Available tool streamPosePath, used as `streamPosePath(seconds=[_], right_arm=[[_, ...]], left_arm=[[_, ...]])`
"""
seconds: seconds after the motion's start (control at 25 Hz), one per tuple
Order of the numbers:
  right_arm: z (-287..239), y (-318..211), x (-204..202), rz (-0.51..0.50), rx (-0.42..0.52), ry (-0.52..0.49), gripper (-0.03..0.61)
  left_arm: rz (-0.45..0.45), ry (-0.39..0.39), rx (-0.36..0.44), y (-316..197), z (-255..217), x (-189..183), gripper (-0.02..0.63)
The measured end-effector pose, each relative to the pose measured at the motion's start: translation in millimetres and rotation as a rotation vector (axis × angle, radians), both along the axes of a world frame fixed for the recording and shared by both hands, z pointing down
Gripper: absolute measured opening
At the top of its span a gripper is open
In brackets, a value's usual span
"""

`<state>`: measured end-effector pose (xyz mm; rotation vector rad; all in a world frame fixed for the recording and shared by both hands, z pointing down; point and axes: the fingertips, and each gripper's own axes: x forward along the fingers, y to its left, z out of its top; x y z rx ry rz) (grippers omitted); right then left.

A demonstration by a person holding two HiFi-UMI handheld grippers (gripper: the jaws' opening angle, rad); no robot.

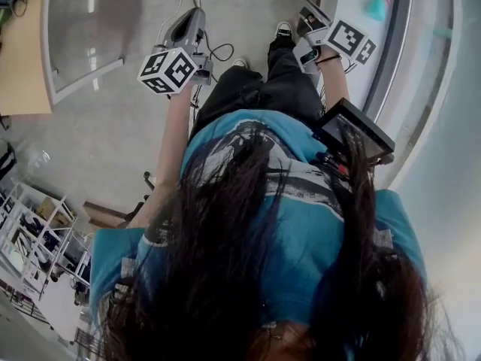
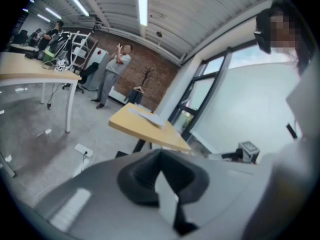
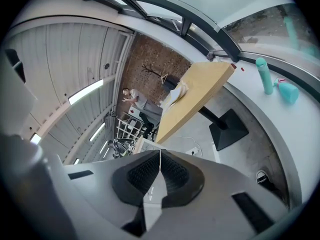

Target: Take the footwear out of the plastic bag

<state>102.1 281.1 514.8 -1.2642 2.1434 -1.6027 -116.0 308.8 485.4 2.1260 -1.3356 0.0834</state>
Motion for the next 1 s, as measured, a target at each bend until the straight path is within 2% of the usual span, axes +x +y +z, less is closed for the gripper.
streamPosePath(seconds=[0.12,0.2,0.28,0.4,0.48,0.64,0.76,0.88,1.0], right_arm=[[-6.3,35.2,-30.1,0.012,0.023,-0.041,0.020],[-7.5,38.8,-51.3,0.010,0.023,-0.047,0.020],[0.5,-6.8,-67.3,-0.005,0.018,-0.031,0.020],[28.6,-119.4,-74.5,-0.020,0.015,-0.012,0.020],[41.3,-151.5,-70.7,-0.010,0.026,-0.011,0.020],[41.7,-143.8,-62.0,0.029,0.041,-0.006,0.020],[51.2,-166.3,-76.5,0.036,0.036,0.013,0.020],[79.9,-199.9,-92.6,0.033,0.035,0.028,0.020],[98.1,-191.0,-110.3,0.014,0.040,0.037,0.020]], left_arm=[[0.040,0.012,0.017,20.4,0.5,-15.6,-0.008],[0.068,0.015,0.026,15.6,-0.4,-25.5,-0.008],[0.080,0.028,0.025,-36.2,7.3,-33.6,-0.008],[0.080,0.059,0.012,-156.7,41.5,-37.7,-0.008],[0.090,0.072,0.012,-194.2,59.3,-34.4,-0.009],[0.136,0.083,0.033,-195.4,61.1,-22.3,-0.008],[0.170,0.094,0.035,-221.7,71.9,-29.4,-0.009],[0.200,0.107,0.037,-254.5,103.0,-36.5,-0.009],[0.213,0.112,0.044,-244.3,124.6,-45.9,-0.009]])
